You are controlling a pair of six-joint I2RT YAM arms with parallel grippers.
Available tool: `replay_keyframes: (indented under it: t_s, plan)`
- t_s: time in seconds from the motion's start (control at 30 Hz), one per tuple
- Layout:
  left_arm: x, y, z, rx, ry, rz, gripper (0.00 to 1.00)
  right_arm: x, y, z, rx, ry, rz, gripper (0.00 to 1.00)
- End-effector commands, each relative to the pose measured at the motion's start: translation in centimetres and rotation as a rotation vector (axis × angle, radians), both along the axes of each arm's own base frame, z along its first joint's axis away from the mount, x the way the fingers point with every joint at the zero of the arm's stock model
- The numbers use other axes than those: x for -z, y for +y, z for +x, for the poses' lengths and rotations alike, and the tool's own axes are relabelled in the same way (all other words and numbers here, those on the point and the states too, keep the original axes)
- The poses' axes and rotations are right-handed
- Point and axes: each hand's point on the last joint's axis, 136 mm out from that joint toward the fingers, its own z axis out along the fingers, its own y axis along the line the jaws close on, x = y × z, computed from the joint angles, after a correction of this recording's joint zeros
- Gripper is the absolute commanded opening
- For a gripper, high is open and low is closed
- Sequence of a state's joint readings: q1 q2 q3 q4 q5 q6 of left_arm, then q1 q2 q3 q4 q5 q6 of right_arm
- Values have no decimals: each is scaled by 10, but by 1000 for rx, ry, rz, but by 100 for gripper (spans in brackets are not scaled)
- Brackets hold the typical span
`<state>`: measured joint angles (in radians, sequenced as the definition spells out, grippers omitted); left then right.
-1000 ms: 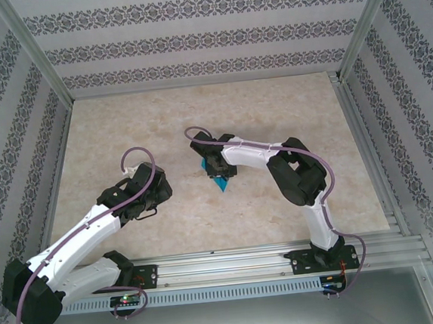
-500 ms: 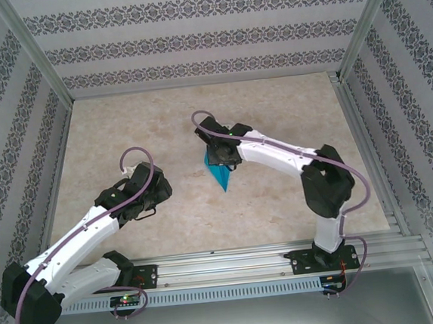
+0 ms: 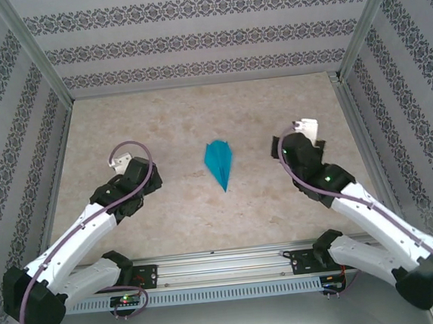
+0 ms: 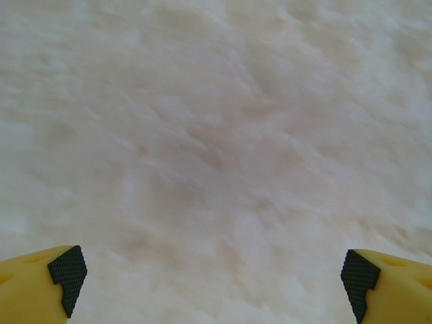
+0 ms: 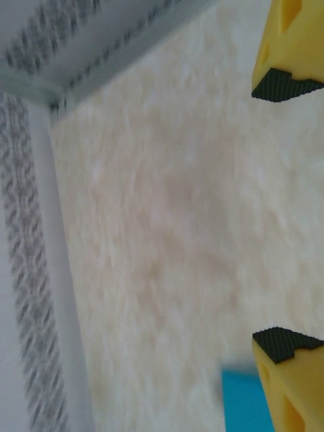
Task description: Fold a paper plane with a square sheet of paper (pick it up from the middle)
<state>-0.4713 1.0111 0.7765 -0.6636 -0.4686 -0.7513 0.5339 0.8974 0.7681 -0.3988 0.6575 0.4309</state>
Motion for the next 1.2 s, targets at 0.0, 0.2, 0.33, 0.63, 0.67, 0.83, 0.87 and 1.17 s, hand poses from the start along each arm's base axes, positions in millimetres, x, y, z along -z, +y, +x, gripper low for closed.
replay_keyframes:
  t_s: [0.0, 0.2, 0.33, 0.63, 0.67, 0.83, 0.87, 1.17]
  plan:
    - [-2, 41, 15, -68, -16, 167, 100, 13, -26, 6, -15, -46, -117, 92]
    - [21, 107, 32, -245, 2, 224, 100, 87, -72, 15, 55, 27, -130, 92]
    - [32, 113, 51, -189, -38, 286, 100, 115, -73, 34, 22, 52, -124, 93]
    - [37, 99, 89, -65, -279, 311, 100, 104, -58, 83, -89, -51, -122, 93]
    - [37, 96, 92, -39, -290, 317, 100, 104, -56, 88, -102, -73, -109, 93]
    - [34, 86, 110, 35, -380, 324, 100, 104, -39, 99, -204, -154, -105, 92]
    - [38, 82, 113, 69, -366, 312, 100, 107, -42, 100, -191, -180, -95, 92]
    - [74, 68, 123, 206, -340, 215, 100, 120, -53, 103, -151, -162, -64, 95]
